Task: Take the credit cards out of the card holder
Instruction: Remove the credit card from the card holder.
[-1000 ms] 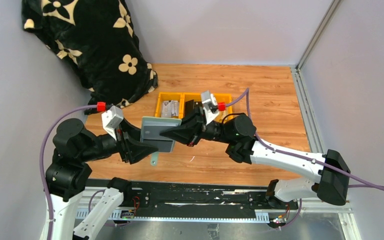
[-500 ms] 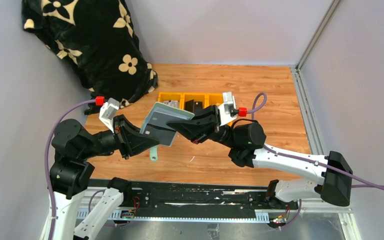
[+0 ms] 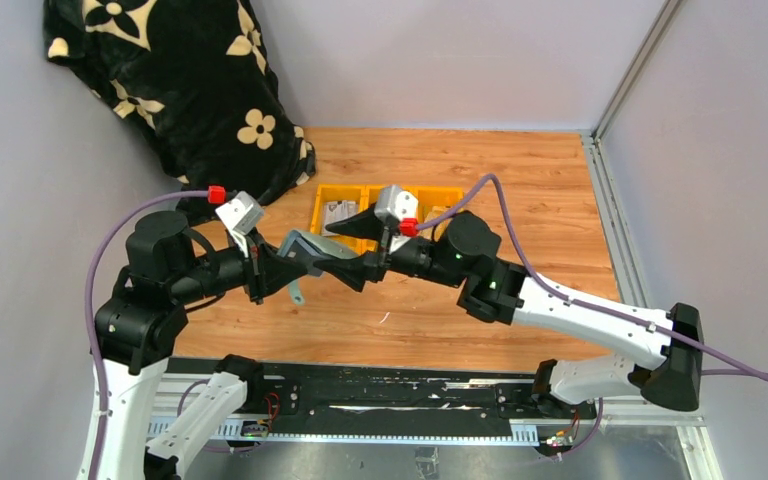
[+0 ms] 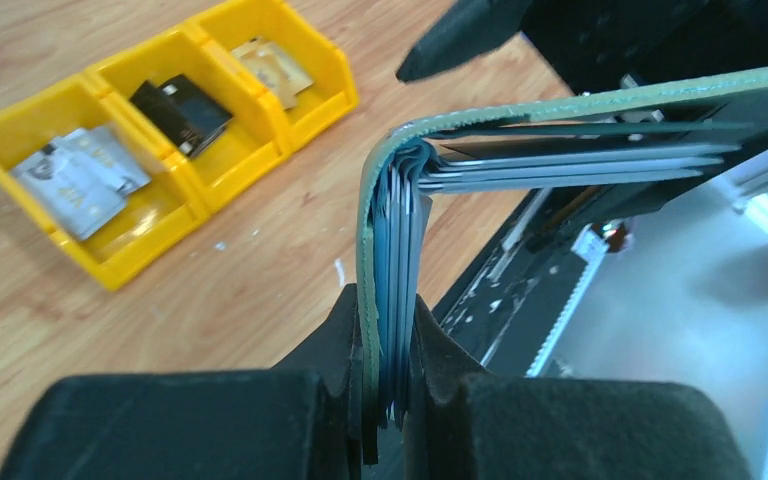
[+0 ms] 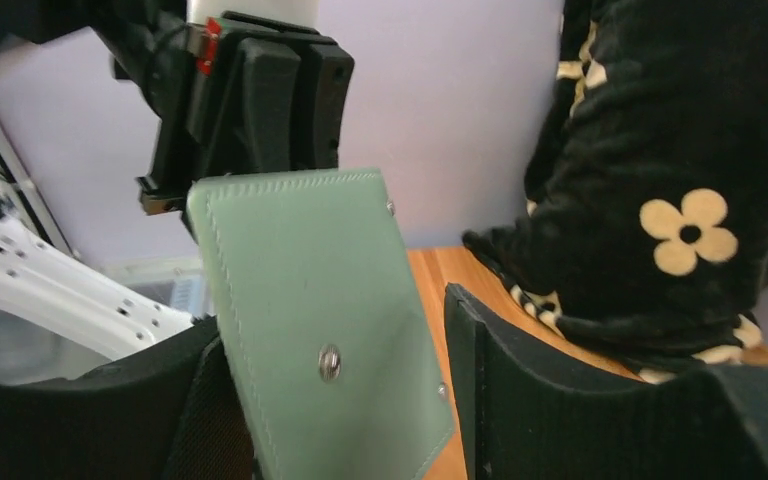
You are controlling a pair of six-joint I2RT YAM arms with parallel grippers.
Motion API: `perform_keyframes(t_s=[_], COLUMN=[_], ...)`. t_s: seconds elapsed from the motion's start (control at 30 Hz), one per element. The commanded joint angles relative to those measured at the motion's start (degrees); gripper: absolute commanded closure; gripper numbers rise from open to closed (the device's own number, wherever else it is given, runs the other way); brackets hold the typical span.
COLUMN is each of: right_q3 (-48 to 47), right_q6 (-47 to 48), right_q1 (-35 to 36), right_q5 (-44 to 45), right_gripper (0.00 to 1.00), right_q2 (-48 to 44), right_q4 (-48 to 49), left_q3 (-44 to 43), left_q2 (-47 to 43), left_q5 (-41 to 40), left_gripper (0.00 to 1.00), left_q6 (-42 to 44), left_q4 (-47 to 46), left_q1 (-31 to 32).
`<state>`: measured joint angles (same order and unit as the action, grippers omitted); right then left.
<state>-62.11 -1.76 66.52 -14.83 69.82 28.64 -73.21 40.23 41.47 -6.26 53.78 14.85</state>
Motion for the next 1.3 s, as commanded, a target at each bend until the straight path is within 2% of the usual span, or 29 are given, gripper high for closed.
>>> perform_keyframes(t_s=[0.0,0.1,0.23,0.33,0.4,0.43,0.5,0.57,0.6,0.77,0.93,1.07,1.27], right_q3=[-7.83,-10.43,-13.16,-15.51,-17.37,-17.90,-17.08,-15.05,-13.56,-4.95,2.45,6.49,9.91], right_q6=[10.41,11.92,13.53,14.20,14.47,13.82,10.56,7.37,5.34,-6.28,-14.34,-20.16,-26.61], right_q1=[0.71,0.89,1.55,2.20,2.63,2.62,2.65,2.58,2.63,2.24,1.64,1.09,1.07], right_q5=[2.32,3.29,4.43,4.50,4.28,4.07,2.92,1.80,1.71,1.87,2.27,3.12,3.68], right_gripper=[0.36,0.44,0.61,0.79,0.97,1.00,1.00,1.00,1.00,1.00,1.00,1.00,1.00], right_q2=[3.78,5.31,6.08,6.57,7.22,7.45,7.25,6.43,5.98,2.02,-1.74,-3.80,-3.93], right_q4=[-20.42,-22.59,-24.71,-27.60,-30.43,-31.08,-29.28,-22.74,-19.59,-3.36,10.56,17.43,25.14], left_q3=[-2.43,-2.99,-3.82,-4.06,-3.80,-3.65,-3.44,-3.26,-2.56,1.39,3.30,3.57,4.72], left_q2=[-0.08,0.19,0.30,0.07,-0.31,-0.43,-0.43,-0.61,-1.02,-5.66,-7.97,-8.21,-8.51], left_q5=[-3.42,-2.47,-3.17,-4.56,-5.67,-5.85,-4.20,-2.40,-1.91,0.44,4.76,8.94,6.39], left_gripper=[1.00,1.00,1.00,1.00,1.00,0.97,0.68,0.52,0.49,0.46,0.50,0.52,0.53], left_q6=[11.73,13.91,17.78,20.40,21.60,21.91,21.12,18.86,16.39,9.04,4.59,2.95,0.14], left_q4=[5.98,8.02,10.69,11.66,11.65,11.58,11.58,11.01,9.55,1.34,-3.52,-4.36,-6.86], left_q1=[0.00,0.00,0.00,0.00,0.00,0.00,0.00,-0.01,0.00,0.00,0.00,-0.01,0.00])
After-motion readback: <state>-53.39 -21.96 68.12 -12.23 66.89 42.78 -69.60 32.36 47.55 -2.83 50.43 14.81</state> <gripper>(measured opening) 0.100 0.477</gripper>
